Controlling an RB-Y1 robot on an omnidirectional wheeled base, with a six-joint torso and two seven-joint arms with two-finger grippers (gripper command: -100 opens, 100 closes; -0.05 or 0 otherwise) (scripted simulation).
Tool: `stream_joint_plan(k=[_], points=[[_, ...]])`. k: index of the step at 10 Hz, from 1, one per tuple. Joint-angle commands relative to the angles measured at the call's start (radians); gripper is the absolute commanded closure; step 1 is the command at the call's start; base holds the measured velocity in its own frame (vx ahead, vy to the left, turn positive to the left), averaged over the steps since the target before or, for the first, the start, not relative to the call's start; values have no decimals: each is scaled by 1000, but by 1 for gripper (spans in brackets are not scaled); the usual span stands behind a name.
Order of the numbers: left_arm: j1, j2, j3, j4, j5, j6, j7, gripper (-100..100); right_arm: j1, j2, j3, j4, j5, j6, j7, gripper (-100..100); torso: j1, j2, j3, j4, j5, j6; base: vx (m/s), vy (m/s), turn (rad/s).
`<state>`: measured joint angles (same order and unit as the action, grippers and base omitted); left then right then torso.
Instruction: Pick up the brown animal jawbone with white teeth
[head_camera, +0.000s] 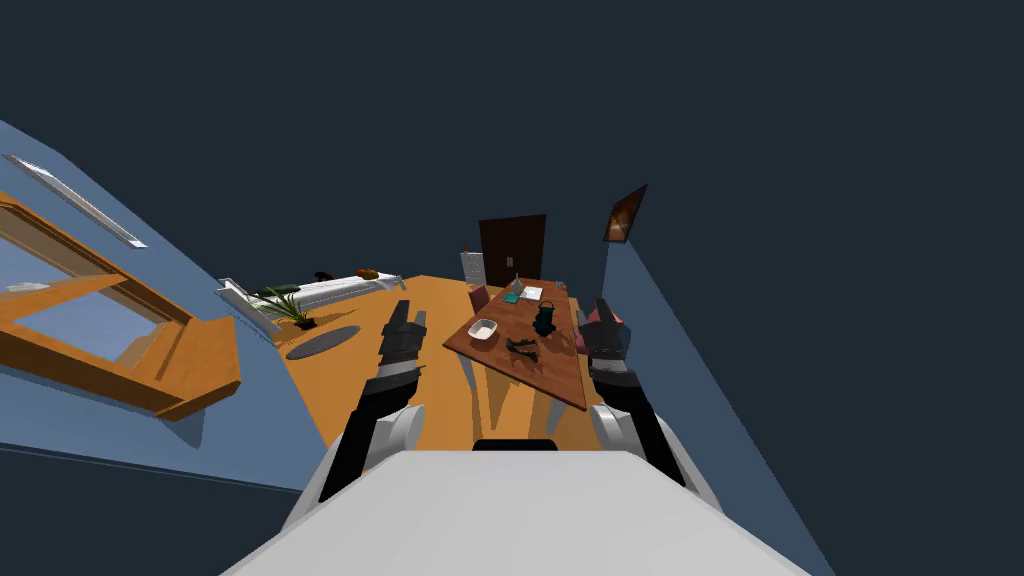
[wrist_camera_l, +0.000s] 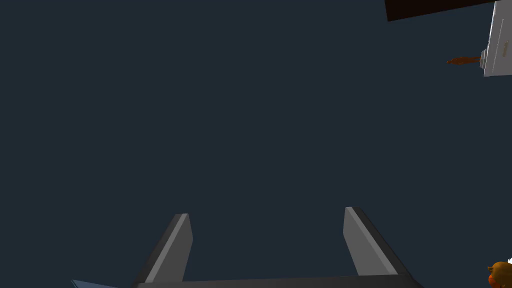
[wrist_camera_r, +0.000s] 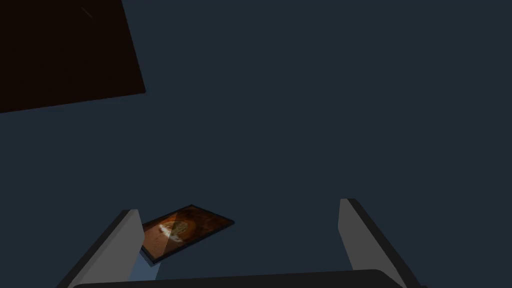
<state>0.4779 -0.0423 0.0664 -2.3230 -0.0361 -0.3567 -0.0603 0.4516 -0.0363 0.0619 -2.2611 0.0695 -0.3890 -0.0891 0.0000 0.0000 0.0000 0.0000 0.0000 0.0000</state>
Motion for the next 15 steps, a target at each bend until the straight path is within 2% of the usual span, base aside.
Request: stream_joint_plan(k=[1, 4, 7, 13, 14, 15], points=[[0, 0, 0, 0, 0, 0, 0, 0, 2, -40, -7, 18, 7, -2, 14, -100, 0, 0, 0, 0, 0, 0, -36, 51, 62], [0, 0, 0, 0, 0, 0, 0, 0, 2, -99, -27, 67, 26, -1, 47, -100, 6, 8, 4, 2, 1, 0, -123, 109, 83], [0, 0, 0, 0, 0, 0, 0, 0, -2, -165, -55, 147, 53, 10, 96, -100, 10, 10, 6, 2, 2, 0, -142, 156, 152], [0, 0, 0, 0, 0, 0, 0, 0, -17, -314, -92, 384, 128, 54, 229, -100, 7, 9, 6, 2, 2, 0, -128, 146, 262], [0, 0, 0, 0, 0, 0, 0, 0, -17, -314, -92, 409, 128, 54, 229, -100, 8, 8, 5, 2, 2, 0, -46, 90, 79], [0, 0, 0, 0, 0, 0, 0, 0, -20, -338, -94, 454, 143, 64, 254, -100, 4, 6, 4, 1, 1, 0, -36, 73, 212]])
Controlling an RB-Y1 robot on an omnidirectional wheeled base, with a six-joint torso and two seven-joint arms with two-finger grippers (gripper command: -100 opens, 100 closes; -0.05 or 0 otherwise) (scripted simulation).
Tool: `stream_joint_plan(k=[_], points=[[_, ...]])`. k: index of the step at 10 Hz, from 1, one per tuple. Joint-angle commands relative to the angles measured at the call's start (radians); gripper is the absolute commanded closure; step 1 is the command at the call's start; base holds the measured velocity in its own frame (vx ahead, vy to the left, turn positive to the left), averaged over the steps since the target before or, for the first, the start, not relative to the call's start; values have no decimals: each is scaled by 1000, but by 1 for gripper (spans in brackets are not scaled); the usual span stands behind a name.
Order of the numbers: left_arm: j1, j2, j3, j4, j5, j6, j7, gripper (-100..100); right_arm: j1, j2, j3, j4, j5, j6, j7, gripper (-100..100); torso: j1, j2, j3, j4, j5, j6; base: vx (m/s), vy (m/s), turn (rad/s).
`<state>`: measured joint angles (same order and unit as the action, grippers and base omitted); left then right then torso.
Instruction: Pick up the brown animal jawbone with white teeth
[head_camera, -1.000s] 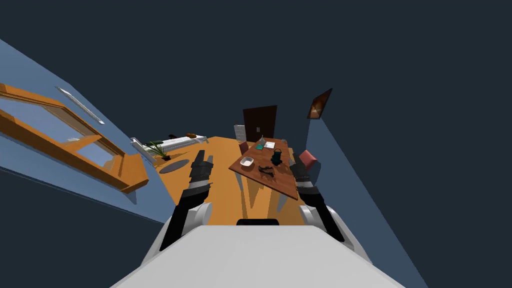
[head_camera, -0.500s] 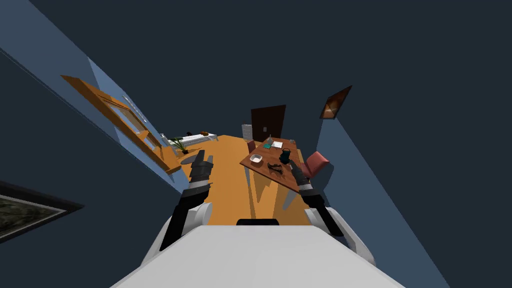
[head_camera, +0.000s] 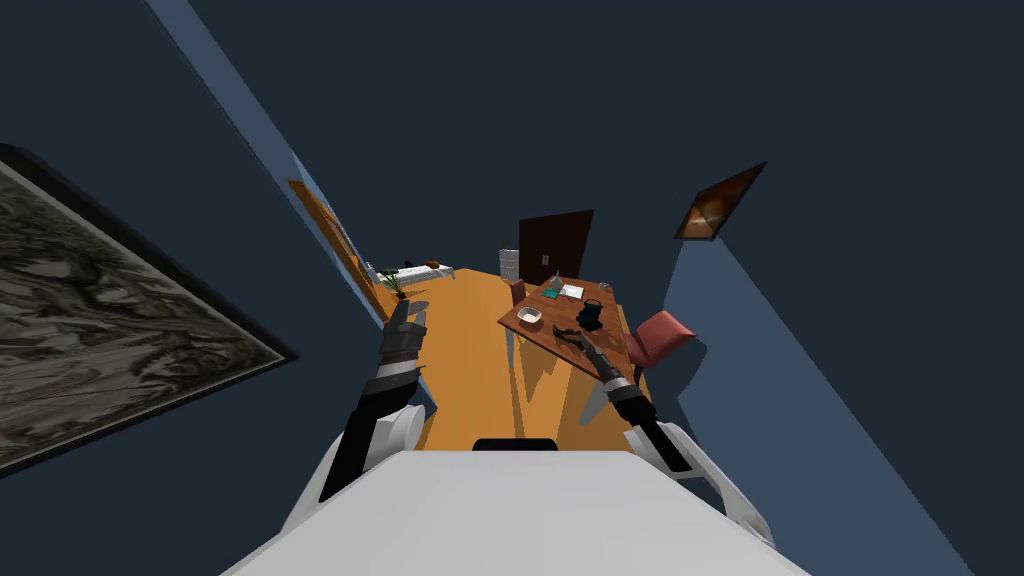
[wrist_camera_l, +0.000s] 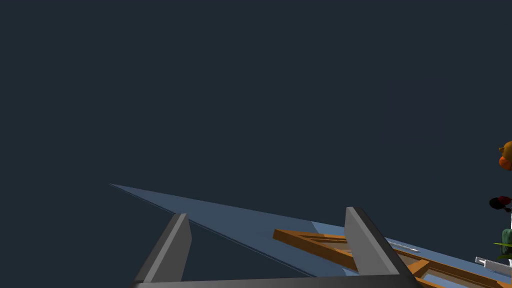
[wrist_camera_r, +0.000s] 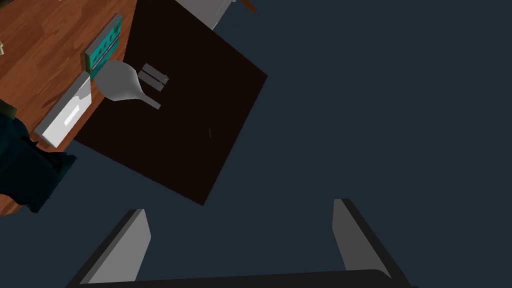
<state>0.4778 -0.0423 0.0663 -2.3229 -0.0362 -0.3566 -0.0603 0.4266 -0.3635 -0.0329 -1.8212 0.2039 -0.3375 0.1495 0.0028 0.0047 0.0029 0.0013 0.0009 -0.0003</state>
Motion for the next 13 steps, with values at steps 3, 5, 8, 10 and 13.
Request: stream_joint_plan(k=[3, 5, 8, 10, 13], points=[[0, 0, 0, 0, 0, 0, 0, 0, 0, -57, 1, 107, 39, 32, 67, -100, -1, 0, 0, 0, 0, 1, -33, 65, 244], [0, 0, 0, 0, 0, 0, 0, 0, -2, -80, 2, 170, 55, 43, 94, -100, -3, -1, 0, 0, -1, 1, -17, 43, 174], [0, 0, 0, 0, 0, 0, 0, 0, -5, -104, 3, 249, 70, 55, 120, -100, -3, -2, -1, 0, -1, 0, -11, 41, 188], [0, 0, 0, 0, 0, 0, 0, 0, -7, -128, 5, 310, 86, 66, 147, -100, -3, -1, -1, 0, -1, 1, -10, 34, 184], [0, 0, 0, 0, 0, 0, 0, 0, -12, -180, 8, 416, 118, 90, 200, -100, -4, -2, -1, 0, -1, 1, -2, 34, 243]])
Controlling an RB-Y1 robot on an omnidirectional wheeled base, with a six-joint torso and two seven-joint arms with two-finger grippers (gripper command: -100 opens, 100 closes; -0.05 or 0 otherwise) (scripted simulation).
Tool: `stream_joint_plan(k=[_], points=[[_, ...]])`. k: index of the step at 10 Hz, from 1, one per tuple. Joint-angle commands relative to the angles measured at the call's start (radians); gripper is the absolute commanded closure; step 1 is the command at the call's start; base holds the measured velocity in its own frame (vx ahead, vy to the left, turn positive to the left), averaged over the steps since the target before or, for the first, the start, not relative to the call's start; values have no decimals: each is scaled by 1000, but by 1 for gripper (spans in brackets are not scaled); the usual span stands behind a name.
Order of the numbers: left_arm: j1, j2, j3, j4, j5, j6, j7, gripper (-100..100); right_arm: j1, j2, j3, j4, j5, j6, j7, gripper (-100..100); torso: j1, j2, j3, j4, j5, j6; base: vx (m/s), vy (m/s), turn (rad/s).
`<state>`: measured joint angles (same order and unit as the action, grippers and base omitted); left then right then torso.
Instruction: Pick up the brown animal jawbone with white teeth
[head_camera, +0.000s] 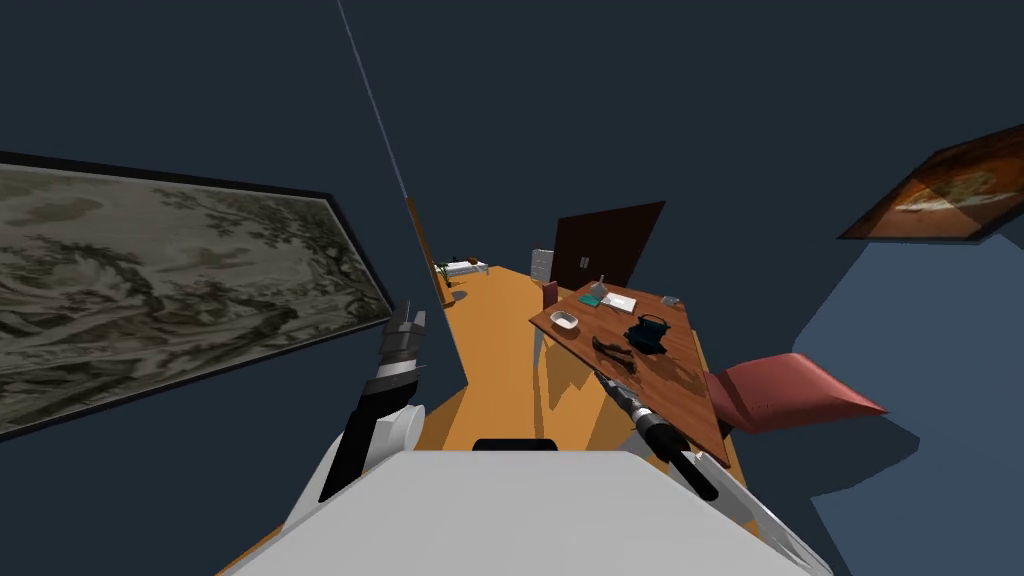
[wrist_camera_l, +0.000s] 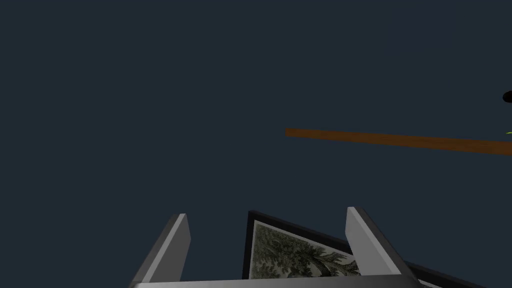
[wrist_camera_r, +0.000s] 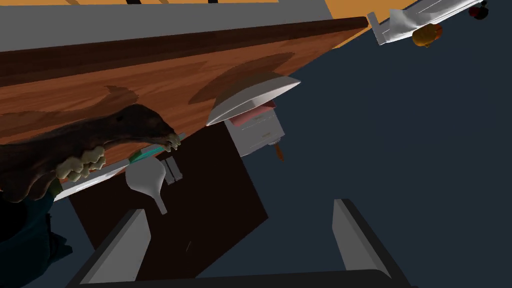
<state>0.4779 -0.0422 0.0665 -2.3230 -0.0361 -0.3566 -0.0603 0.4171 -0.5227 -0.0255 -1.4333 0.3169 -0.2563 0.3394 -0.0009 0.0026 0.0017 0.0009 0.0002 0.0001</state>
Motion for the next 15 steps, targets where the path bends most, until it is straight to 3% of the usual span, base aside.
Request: stream_joint_plan(k=[1, 5, 7, 11, 13, 14, 15], points=[[0, 0, 0, 0, 0, 0, 0, 0, -2, -21, 1, 37, 5, 9, 10, -100, 0, 0, 0, 0, 0, 0, 1, 19, 129], [0, 0, 0, 0, 0, 0, 0, 0, -6, -76, 8, 120, 38, 32, 63, -100, -2, 0, 0, 0, 0, 1, 1, 20, 145], [0, 0, 0, 0, 0, 0, 0, 0, -6, -76, 8, 149, 38, 32, 63, -100, -1, 0, 0, 0, 0, 1, 1, 12, 111], [0, 0, 0, 0, 0, 0, 0, 0, -9, -162, 23, 299, 84, 64, 139, -100, -1, 0, 0, 0, 0, 1, 3, 21, 277], [0, 0, 0, 0, 0, 0, 0, 0, -9, -162, 23, 309, 84, 64, 139, -100, -1, 0, 0, 0, 0, 1, 2, 6, 67], [0, 0, 0, 0, 0, 0, 0, 0, -10, -193, 30, 343, 99, 75, 162, -100, -2, 0, 0, 0, 0, 2, -1, 14, 271], [0, 0, 0, 0, 0, 0, 0, 0, -10, -193, 30, 360, 99, 75, 162, -100, -1, 0, 0, 0, 0, 0, 2, 3, 154]])
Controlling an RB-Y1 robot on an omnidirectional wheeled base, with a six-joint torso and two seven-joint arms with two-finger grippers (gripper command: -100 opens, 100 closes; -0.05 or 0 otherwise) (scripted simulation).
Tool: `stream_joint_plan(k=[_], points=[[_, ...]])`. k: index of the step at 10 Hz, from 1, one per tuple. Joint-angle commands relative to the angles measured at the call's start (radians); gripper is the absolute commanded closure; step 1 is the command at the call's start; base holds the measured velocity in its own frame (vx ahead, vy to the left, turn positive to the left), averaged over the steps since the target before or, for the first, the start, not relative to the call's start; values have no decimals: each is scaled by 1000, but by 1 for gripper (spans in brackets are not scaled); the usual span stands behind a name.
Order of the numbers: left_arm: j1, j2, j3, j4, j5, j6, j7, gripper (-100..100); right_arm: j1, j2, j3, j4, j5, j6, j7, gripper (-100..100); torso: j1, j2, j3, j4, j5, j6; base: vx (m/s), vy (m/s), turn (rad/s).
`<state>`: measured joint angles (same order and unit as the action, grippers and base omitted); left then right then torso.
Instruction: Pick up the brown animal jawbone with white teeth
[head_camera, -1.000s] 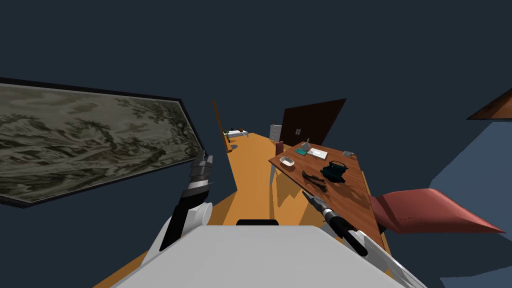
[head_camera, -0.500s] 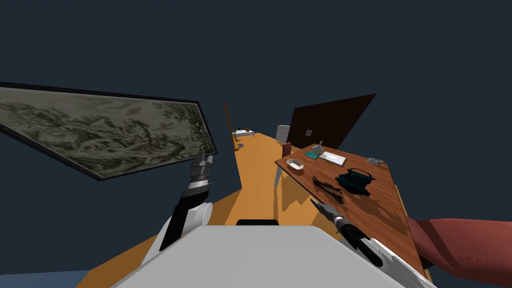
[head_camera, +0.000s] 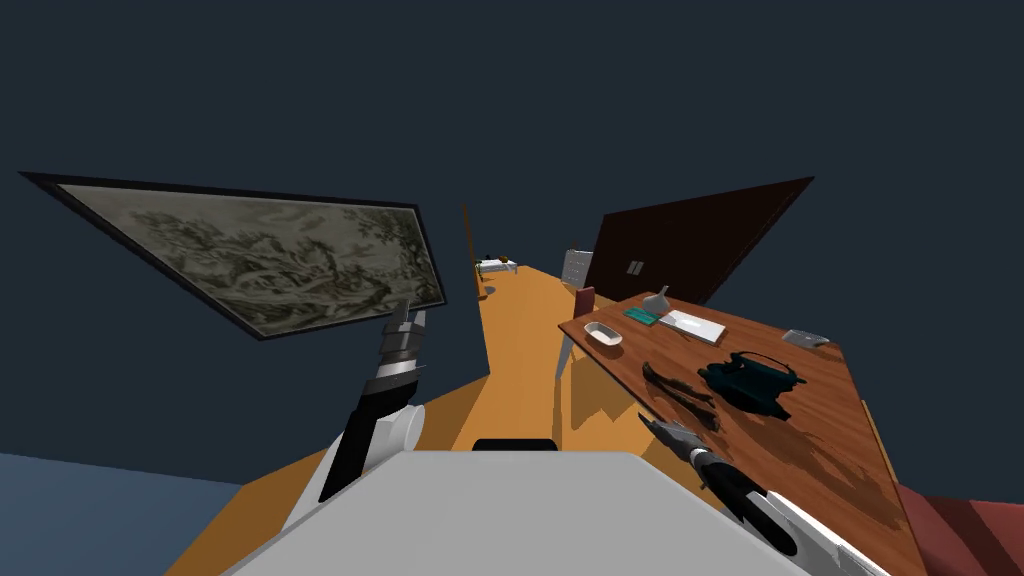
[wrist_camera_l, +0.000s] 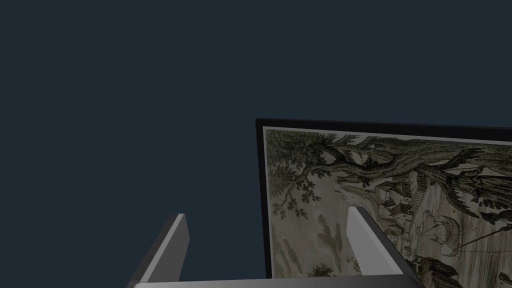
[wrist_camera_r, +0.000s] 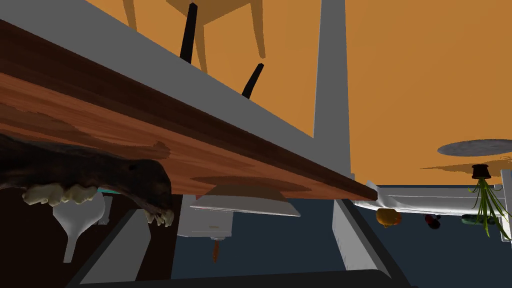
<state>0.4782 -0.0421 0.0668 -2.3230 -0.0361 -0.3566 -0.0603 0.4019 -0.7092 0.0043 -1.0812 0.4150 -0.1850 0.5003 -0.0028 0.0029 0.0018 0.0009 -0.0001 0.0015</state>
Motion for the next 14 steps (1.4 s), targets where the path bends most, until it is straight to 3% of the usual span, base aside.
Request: stream_joint_plan(k=[1, 4, 5, 6, 11, 13, 14], points=[[0, 0, 0, 0, 0, 0, 0, 0, 4, -36, 7, 50, 16, 14, 24, -100, 0, 0, 0, 0, 0, 0, 3, 5, 227], [0, 0, 0, 0, 0, 0, 0, 0, 3, -66, 15, 105, 29, 24, 46, -100, 0, 0, 0, 0, 0, -1, 2, -1, 188], [0, 0, 0, 0, 0, 0, 0, 0, 2, -95, 24, 151, 42, 34, 66, -100, -1, 0, 0, 0, 0, 0, 0, -4, 288], [0, 0, 0, 0, 0, 0, 0, 0, 2, -95, 24, 151, 42, 34, 66, -100, -1, 0, 0, 0, 0, -1, 0, -12, 120], [0, 0, 0, 0, 0, 0, 0, 0, -6, -216, 74, 346, 93, 81, 145, -100, -4, 1, 0, 0, -1, 0, -9, -43, 306], [0, 0, 0, 0, 0, 0, 0, 0, -9, -241, 99, 403, 107, 95, 166, -100, -6, 2, 1, 0, -1, 0, -31, -87, 239], [0, 0, 0, 0, 0, 0, 0, 0, -9, -241, 99, 403, 107, 95, 166, -100, -6, 1, 1, 0, -2, 0, -8, -47, 64]])
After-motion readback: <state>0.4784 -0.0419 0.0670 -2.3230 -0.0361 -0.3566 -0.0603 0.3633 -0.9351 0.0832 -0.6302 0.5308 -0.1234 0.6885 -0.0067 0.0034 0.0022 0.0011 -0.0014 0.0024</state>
